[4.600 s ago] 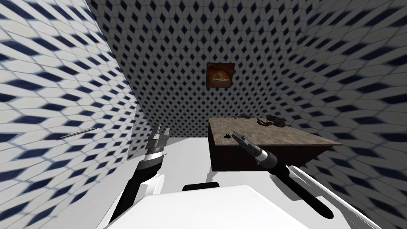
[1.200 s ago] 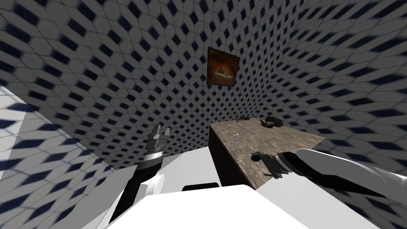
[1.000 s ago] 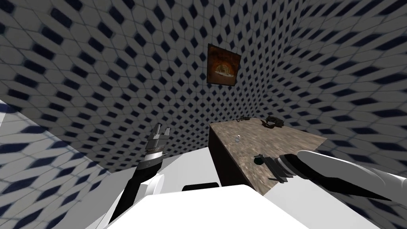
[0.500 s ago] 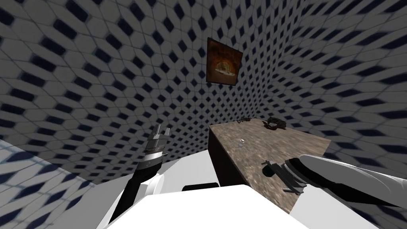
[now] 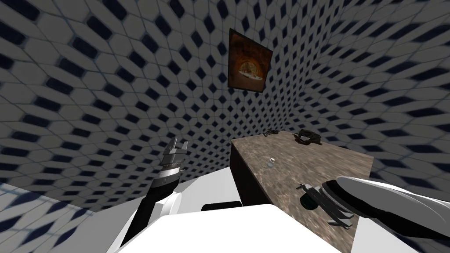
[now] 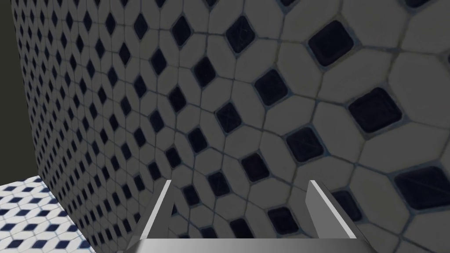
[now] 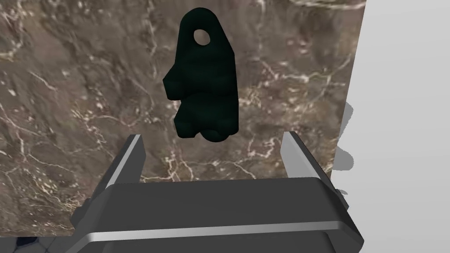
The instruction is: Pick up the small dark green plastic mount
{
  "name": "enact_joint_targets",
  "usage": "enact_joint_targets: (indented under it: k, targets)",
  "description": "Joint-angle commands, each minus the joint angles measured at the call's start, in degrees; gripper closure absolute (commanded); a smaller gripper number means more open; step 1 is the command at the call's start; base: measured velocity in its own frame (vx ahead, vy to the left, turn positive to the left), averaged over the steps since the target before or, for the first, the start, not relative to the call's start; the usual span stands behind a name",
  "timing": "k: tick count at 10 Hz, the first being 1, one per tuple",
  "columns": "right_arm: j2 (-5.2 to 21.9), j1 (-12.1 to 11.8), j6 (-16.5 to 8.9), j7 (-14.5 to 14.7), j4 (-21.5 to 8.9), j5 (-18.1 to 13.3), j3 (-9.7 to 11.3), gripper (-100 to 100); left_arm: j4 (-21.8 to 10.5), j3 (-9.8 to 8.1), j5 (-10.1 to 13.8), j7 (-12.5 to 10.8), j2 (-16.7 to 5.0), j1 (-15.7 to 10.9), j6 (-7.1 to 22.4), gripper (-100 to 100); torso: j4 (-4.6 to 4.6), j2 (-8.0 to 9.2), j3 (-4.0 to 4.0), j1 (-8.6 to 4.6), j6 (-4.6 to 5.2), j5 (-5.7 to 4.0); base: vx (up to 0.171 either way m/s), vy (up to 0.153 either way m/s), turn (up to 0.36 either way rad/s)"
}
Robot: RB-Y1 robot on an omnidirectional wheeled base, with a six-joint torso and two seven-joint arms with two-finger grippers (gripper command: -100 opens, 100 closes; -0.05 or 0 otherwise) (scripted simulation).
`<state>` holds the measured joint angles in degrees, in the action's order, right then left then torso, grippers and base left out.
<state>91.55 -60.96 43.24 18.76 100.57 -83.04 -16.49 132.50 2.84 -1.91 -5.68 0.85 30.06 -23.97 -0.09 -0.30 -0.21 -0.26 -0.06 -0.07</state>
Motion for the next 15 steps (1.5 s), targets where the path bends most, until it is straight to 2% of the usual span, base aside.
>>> enact_joint_targets:
  k: [1, 2, 4, 5, 6, 10, 11, 12, 14, 15]
  targets:
    - [0.0, 0.0, 0.0, 0.0, 0.0, 0.0, 0.0, 0, 0.0, 0.0, 0.0, 0.0, 0.0, 0.0, 0.0, 0, 0.0, 0.0, 0.0, 0.0, 0.0, 0.0, 0.007, -0.001, 0.003]
    - [-1.7, 0.1, -1.6, 0.7, -0.7, -0.9, 1.9, -100, 0.0, 0.0, 0.0, 0.0, 0.0, 0.0, 0.0, 0, 0.03, 0.13, 0.08, 0.02, 0.01, 0.0, 0.018, 0.014, 0.111]
    - [-3.5, 0.1, -3.3, 1.5, -1.3, -1.8, 3.8, -100, 0.0, 0.0, 0.0, 0.0, 0.0, 0.0, 0.0, 0, 0.04, 0.14, 0.09, 0.07, 0.01, 0.01, 0.028, 0.015, 0.099]
    - [-2.9, 0.5, -2.5, 1.6, -1.5, -1.1, 3.3, -100, 0.0, 0.0, 0.0, 0.0, 0.0, 0.0, 0.0, 0, 0.04, 0.13, 0.08, 0.07, 0.0, 0.01, 0.012, 0.007, 0.016]
    - [-3.0, 0.5, -2.6, 1.8, -1.7, -1.1, 3.5, 100, 0.0, 0.0, 0.0, 0.0, 0.0, 0.0, 0.0, 0, 0.05, 0.17, 0.1, 0.05, 0.01, 0.02, 0.0, 0.0, 0.0]
    - [-3.0, 0.5, -2.6, 1.8, -1.7, -1.0, 3.4, 100, 0.0, 0.0, 0.0, 0.0, 0.0, 0.0, 0.0, 0, 0.06, 0.21, 0.13, 0.02, -0.01, 0.0, 0.0, 0.0, 0.0]
    - [-3.0, 0.5, -2.6, 1.8, -1.7, -1.0, 3.4, 0, 0.0, 0.0, 0.0, 0.0, 0.0, 0.0, 0.0, 0, 0.06, 0.21, 0.13, 0.02, -0.01, 0.0, 0.0, 0.0, 0.0]
    - [-1.4, 0.0, -1.3, 0.6, -0.5, -0.7, 1.5, 100, 0.0, 0.0, 0.0, 0.0, 0.0, 0.0, 0.0, 0, 0.06, 0.21, 0.13, 0.02, 0.0, 0.0, -0.02, -0.016, -0.137]
    - [0.0, 0.0, 0.0, 0.0, 0.0, 0.0, 0.0, 100, 0.0, 0.0, 0.0, 0.0, 0.0, 0.0, 0.0, 0, 0.08, 0.3, 0.18, -0.01, 0.02, 0.02, -0.024, -0.016, -0.075]
    - [-0.6, -0.3, -0.5, 0.5, -0.2, -0.2, 0.2, 100, 0.0, 0.0, 0.0, 0.0, 0.0, 0.0, 0.0, 0, 0.08, 0.3, 0.18, 0.01, 0.01, 0.03, -0.01, -0.006, -0.008]
